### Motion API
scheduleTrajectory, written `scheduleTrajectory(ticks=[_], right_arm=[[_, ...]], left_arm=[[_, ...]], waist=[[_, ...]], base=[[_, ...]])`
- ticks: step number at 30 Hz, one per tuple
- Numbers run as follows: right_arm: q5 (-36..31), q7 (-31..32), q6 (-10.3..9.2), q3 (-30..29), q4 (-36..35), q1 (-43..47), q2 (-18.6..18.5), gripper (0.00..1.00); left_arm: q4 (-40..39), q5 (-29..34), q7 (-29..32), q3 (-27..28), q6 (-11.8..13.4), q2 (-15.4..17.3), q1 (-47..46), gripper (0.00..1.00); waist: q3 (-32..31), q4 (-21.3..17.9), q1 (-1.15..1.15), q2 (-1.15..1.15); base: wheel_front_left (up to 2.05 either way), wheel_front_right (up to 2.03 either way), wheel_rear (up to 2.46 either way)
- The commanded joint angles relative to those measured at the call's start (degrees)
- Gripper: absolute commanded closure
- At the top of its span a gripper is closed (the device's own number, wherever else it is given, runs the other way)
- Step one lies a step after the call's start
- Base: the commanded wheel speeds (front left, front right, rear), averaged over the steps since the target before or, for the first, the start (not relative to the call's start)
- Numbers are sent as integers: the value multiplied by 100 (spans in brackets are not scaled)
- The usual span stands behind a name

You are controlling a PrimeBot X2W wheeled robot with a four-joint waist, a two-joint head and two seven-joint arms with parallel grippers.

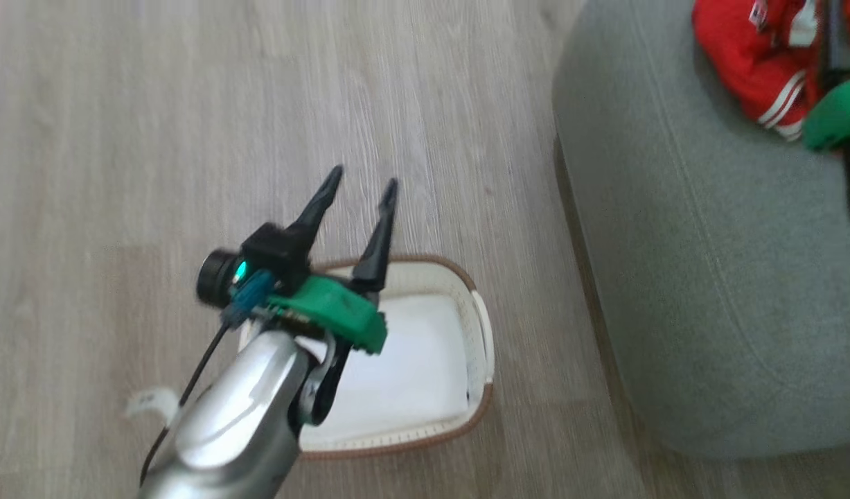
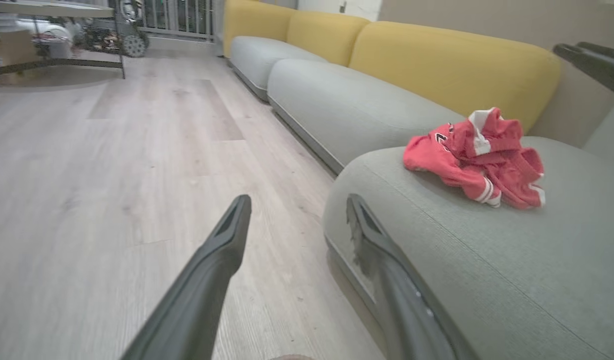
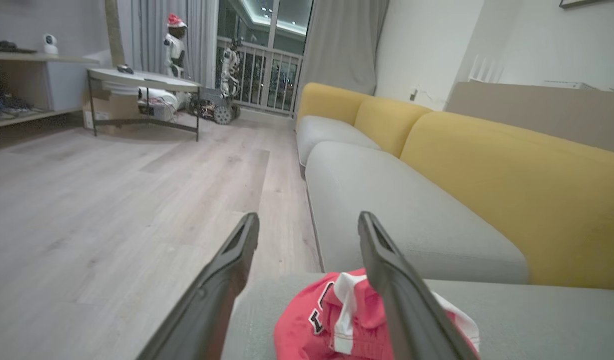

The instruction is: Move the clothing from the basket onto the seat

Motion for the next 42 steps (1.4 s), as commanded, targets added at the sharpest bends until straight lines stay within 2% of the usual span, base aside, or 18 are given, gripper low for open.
scheduleTrajectory(ticks=[1, 7, 11, 19, 25, 30, 42], right_arm=[[67, -52, -2, 110, -313, 198, 67, 0], [260, -52, -2, 158, -941, 1167, 494, 0], [337, -52, -2, 125, -1278, 1803, 907, 0], [86, -48, -2, 129, -1741, 2913, 1536, 0], [-38, -18, -2, 134, -1931, 3464, 1675, 0], [299, -9, -2, 210, -2059, 3831, 1685, 0], [492, -30, -2, 297, -2175, 4241, 1687, 0]], left_arm=[[-237, 10, -67, 301, 90, 107, 67, 0], [-581, 21, -69, 945, 318, 190, 915, 0], [-734, 104, -70, 1350, 427, 281, 1480, 0], [-1025, 281, -70, 2201, 613, 324, 2557, 0], [-1132, 395, -71, 2595, 575, 205, 3033, 0], [-1143, 511, -71, 2762, 444, 42, 3252, 0], [-978, 789, -71, 3015, 189, -202, 3319, 0]], waist=[[-448, 154, 0, 0], [-976, 304, 0, 0], [-1243, 371, 0, 0], [-1502, 471, 0, 0], [-1586, 569, 0, 0], [-1639, 672, 0, 0], [-1683, 797, 0, 0]], base=[[0, 0, 0], [0, 0, 0], [0, 0, 0], [0, 0, 0], [0, 0, 0], [0, 0, 0], [0, 0, 0]])
